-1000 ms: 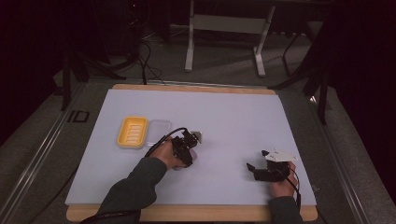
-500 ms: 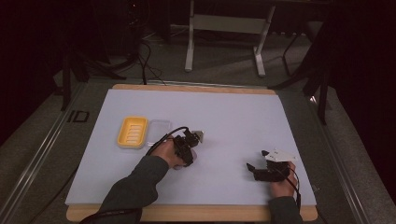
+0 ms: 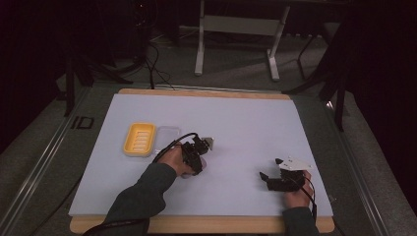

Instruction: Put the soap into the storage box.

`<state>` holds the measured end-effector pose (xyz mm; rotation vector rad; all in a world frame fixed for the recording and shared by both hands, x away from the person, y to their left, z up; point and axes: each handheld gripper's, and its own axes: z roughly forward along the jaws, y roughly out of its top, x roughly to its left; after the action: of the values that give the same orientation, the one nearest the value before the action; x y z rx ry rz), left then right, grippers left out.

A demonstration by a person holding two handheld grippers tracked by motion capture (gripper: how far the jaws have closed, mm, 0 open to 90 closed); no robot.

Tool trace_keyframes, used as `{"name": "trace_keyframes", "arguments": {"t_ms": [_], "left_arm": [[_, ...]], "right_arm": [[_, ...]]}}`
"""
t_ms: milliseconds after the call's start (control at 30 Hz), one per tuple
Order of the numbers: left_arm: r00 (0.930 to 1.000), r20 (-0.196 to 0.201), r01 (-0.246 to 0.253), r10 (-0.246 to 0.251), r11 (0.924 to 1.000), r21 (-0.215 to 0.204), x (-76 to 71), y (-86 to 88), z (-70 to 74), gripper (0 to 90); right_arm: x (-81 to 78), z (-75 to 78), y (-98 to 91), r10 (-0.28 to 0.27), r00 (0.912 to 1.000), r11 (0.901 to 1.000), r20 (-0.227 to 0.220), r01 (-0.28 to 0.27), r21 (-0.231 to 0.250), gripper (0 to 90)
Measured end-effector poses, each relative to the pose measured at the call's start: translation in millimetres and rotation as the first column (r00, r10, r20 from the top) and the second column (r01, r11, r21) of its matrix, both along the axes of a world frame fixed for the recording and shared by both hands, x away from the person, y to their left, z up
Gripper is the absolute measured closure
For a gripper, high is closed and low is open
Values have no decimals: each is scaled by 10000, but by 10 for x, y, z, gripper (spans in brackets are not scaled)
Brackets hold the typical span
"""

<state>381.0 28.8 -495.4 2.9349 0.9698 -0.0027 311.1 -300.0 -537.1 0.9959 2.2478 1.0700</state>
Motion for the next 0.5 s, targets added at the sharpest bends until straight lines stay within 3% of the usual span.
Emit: {"name": "trace_keyframes", "arguments": {"t_ms": [500], "left_arm": [[9998,101,-161,164,9996,-236,4,57,66,497]], "right_arm": [[0,0,-1,3,10000,10000,18,-3,14,158]]}}
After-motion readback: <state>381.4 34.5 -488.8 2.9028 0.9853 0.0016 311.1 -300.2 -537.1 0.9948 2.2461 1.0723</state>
